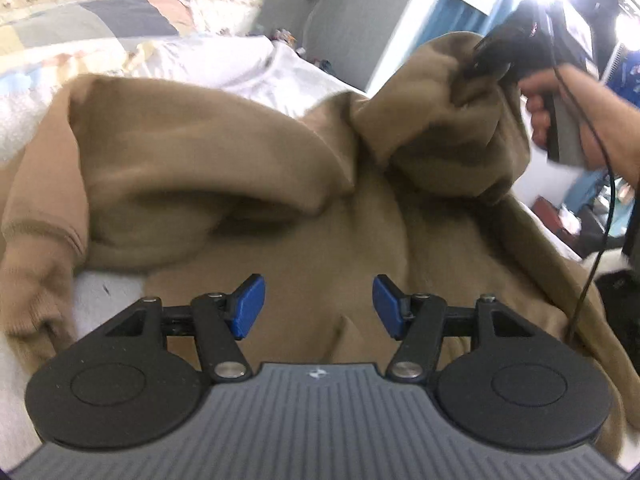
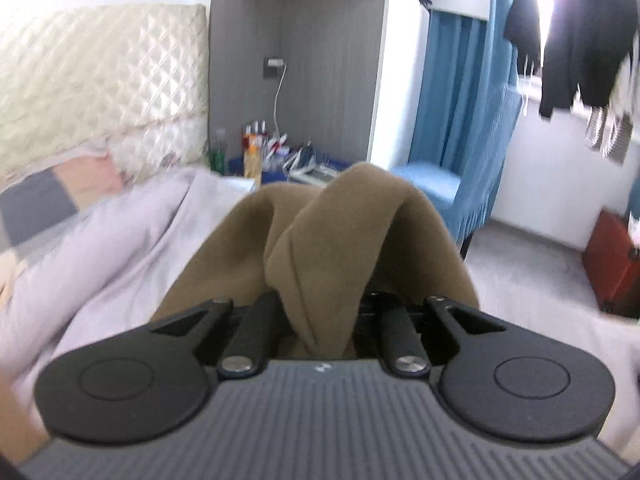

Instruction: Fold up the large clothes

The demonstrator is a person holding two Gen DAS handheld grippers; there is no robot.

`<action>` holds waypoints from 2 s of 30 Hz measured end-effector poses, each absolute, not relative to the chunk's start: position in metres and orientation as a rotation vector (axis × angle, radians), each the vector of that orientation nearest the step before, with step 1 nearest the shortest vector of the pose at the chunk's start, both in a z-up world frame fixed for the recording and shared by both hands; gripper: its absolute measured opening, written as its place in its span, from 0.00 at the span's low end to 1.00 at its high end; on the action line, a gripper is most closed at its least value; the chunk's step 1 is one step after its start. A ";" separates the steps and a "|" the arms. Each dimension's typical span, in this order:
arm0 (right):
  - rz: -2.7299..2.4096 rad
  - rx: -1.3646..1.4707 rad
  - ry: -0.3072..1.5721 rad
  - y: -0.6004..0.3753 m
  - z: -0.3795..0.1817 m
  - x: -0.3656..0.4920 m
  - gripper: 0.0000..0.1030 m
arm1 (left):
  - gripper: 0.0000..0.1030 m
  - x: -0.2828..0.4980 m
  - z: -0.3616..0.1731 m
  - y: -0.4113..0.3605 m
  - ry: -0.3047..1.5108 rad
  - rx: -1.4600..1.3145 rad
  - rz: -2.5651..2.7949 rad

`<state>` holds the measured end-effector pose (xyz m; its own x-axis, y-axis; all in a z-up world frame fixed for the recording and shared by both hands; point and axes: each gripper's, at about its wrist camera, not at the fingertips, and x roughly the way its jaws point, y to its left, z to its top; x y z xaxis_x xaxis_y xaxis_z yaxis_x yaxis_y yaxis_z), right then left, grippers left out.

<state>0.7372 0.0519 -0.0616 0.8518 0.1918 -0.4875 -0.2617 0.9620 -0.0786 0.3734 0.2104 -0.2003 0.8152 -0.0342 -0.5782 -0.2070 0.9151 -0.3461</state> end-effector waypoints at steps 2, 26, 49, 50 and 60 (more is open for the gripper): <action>0.237 -0.126 0.489 0.058 -0.052 0.769 0.13 | 0.63 0.378 -0.199 0.216 0.574 -0.393 0.113; 0.107 -0.004 0.562 0.033 -0.223 0.998 0.17 | 0.63 0.463 -0.257 0.227 0.484 -0.385 0.181; 0.199 0.078 0.480 -0.033 -0.089 0.716 0.74 | 0.63 0.371 -0.197 0.204 0.469 -0.402 0.068; 0.209 0.074 0.485 -0.038 -0.085 0.697 0.74 | 0.63 0.362 -0.192 0.202 0.464 -0.408 0.060; 0.292 0.178 0.535 -0.092 -0.076 0.520 0.74 | 0.63 0.295 -0.157 0.174 0.444 -0.396 -0.003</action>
<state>0.5204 -0.0917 -0.0758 0.8201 0.3190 -0.4750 -0.2269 0.9434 0.2417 0.2955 0.1737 -0.1573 0.9045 -0.0883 -0.4173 -0.0824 0.9238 -0.3740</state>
